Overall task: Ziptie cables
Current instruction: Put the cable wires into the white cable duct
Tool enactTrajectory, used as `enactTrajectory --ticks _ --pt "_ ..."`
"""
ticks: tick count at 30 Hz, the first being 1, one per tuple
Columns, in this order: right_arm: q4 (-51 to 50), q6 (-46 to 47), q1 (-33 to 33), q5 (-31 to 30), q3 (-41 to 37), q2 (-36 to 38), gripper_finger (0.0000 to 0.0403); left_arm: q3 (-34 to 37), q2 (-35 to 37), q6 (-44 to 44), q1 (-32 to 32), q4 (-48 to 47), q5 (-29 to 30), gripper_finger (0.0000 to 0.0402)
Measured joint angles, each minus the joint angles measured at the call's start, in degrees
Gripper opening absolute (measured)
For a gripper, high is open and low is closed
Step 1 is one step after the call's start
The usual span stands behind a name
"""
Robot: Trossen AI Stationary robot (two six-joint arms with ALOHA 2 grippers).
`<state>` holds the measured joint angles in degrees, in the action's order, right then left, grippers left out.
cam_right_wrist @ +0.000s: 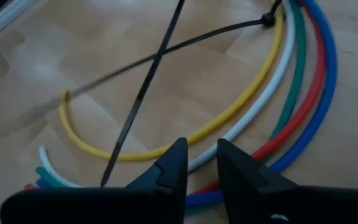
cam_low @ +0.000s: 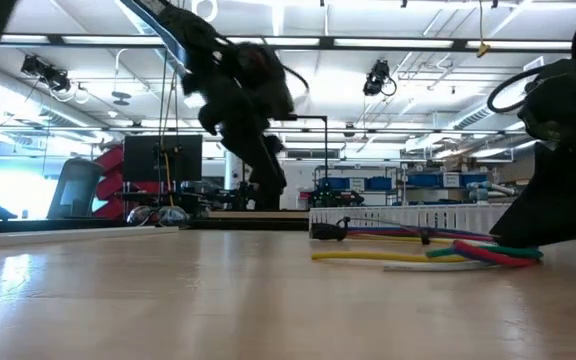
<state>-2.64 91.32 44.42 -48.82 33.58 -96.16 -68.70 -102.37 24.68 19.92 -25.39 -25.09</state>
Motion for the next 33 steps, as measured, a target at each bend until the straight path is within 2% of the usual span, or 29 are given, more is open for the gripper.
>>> enactTrajectory --ticks 5,9,12,15,19,26,33 --pt "-0.2 -2.3 0.0 0.0 0.0 0.0 0.0075 11.0 12.9 -7.2 -0.8 10.9 13.9 0.0214" --pt "0.0 -4.1 0.0 0.1 0.0 0.2 0.0075 23.3 22.9 -13.0 -2.0 28.0 20.3 0.0214" --pt "0.1 -4.4 0.3 1.2 0.0 1.1 0.0075 32.2 26.7 -15.8 -2.8 42.2 23.2 0.0214" --pt "0.3 -4.5 0.8 1.7 0.1 2.4 0.0075 39.4 26.8 -17.2 -2.8 54.5 23.5 0.0214" --pt "0.6 -4.2 1.5 1.5 0.1 4.6 0.0075 44.3 23.9 -17.6 -2.8 65.5 24.3 0.0214" --pt "-1.7 -4.4 2.4 2.7 0.2 9.2 0.0057 44.4 17.2 -17.9 -2.9 75.0 20.8 0.0214" --pt "-10.7 -4.0 2.6 5.8 0.2 15.3 0.0022 42.8 12.3 -17.7 -2.8 79.5 20.3 0.0213"
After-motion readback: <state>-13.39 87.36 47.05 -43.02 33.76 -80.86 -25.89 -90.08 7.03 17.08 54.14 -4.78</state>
